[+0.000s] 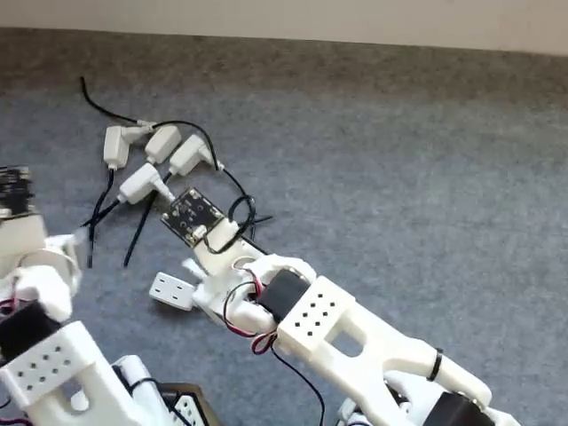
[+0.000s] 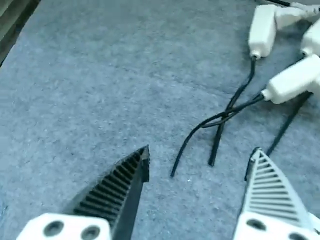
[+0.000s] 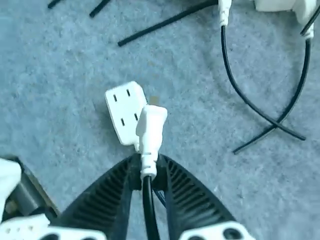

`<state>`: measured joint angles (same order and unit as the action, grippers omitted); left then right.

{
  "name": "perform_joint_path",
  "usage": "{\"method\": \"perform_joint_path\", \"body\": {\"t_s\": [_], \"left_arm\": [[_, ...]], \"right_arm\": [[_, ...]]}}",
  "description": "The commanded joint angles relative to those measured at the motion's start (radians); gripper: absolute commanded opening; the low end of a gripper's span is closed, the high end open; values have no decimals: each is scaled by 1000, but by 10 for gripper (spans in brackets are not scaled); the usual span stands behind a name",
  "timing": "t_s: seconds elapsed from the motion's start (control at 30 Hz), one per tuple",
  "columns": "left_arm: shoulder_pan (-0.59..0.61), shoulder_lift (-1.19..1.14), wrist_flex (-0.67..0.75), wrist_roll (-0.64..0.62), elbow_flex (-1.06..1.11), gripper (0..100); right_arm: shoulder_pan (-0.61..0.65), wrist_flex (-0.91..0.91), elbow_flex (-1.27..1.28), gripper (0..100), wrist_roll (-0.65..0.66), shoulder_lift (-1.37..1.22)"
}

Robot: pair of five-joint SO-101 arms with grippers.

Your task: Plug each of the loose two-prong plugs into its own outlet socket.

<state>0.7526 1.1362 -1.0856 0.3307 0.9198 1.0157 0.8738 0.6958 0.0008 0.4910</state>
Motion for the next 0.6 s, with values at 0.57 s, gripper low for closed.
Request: {"method": "perform_joint_path", "body": {"t_s": [0.57], "left_arm": [[420,-1549,-190,-34,-1534,310]], "right_arm": [[41,598,-700,8,92,-467]]}}
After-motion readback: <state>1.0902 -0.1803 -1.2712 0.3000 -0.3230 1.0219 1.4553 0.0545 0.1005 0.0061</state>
